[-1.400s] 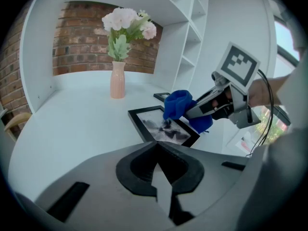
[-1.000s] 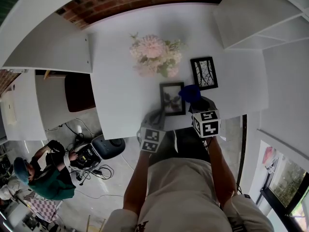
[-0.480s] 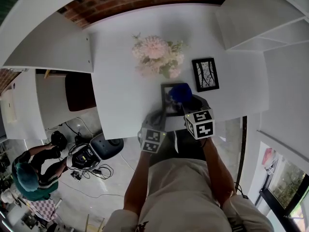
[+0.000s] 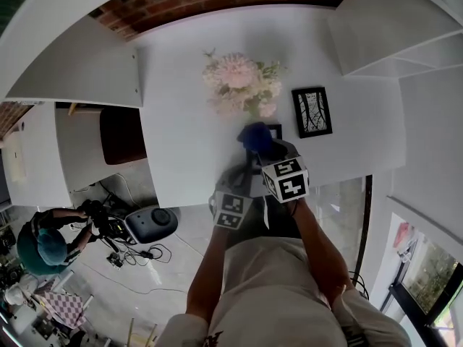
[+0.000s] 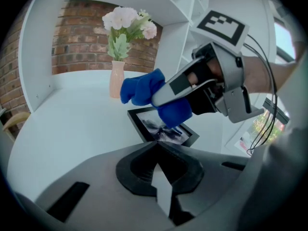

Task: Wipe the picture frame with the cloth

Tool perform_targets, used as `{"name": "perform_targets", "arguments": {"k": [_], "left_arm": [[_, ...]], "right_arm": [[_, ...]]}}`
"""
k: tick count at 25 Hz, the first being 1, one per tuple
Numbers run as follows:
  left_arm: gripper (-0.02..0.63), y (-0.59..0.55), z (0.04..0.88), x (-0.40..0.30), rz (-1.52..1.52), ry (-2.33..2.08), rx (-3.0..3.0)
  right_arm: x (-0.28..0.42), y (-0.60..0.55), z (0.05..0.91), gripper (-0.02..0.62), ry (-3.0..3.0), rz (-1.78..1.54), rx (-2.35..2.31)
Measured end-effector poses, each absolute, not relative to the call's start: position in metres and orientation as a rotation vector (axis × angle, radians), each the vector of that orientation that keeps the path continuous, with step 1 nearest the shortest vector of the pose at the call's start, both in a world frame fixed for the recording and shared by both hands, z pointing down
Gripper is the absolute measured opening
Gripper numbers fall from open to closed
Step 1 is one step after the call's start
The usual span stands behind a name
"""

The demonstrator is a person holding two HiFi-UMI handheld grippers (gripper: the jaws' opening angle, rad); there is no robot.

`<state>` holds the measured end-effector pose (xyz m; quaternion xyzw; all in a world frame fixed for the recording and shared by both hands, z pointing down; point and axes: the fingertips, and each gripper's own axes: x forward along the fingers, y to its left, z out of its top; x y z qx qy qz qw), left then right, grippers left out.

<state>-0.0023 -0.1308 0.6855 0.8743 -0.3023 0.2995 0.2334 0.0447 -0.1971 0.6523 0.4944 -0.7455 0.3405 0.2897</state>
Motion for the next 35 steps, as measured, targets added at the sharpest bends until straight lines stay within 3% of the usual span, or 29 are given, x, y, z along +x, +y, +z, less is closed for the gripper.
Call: {"name": "perform_targets", "arguments": {"k": [18, 35], "left_arm": [[-0.002, -0.131, 0.686, -0.002, 0.808, -0.842, 2.389], [-0.003, -0.131, 0.686, -0.003, 0.790, -0.845, 2.378]], "right_arm": [[0.018, -0.204, 0.694, 0.080, -1.926, 0.935, 1.234], [0.079, -0.212, 0.682, 0.081, -1.859, 0.874, 1.361]]}}
